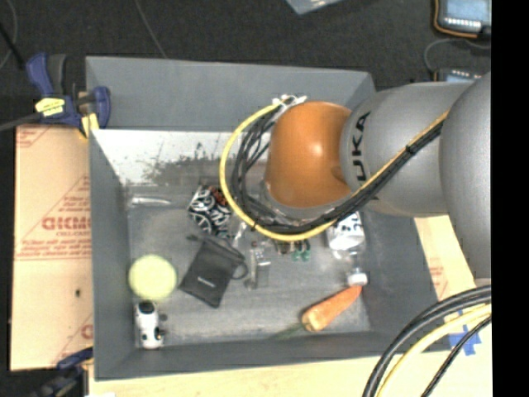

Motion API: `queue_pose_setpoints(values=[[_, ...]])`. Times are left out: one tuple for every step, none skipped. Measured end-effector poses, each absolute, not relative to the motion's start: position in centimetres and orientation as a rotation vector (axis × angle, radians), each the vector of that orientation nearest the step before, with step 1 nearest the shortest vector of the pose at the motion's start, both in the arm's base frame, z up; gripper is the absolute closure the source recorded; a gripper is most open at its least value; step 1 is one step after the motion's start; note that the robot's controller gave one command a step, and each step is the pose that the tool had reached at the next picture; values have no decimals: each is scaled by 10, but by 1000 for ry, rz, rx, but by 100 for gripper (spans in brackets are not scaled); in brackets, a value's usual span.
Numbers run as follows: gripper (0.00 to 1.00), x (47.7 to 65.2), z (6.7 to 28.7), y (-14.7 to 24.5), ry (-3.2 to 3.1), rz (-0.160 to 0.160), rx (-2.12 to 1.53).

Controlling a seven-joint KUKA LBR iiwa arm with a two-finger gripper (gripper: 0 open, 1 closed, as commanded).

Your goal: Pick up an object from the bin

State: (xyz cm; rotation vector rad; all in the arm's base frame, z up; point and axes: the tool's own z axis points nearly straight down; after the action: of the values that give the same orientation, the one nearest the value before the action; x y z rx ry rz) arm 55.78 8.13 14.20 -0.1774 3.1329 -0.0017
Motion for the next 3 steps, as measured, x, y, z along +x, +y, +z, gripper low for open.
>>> queue_pose_setpoints(values=[[0,560,118,96,3090,0,-551],[0,565,100,104,3076,-2,-630],[100,553,74,114,2958,3,-1041]])
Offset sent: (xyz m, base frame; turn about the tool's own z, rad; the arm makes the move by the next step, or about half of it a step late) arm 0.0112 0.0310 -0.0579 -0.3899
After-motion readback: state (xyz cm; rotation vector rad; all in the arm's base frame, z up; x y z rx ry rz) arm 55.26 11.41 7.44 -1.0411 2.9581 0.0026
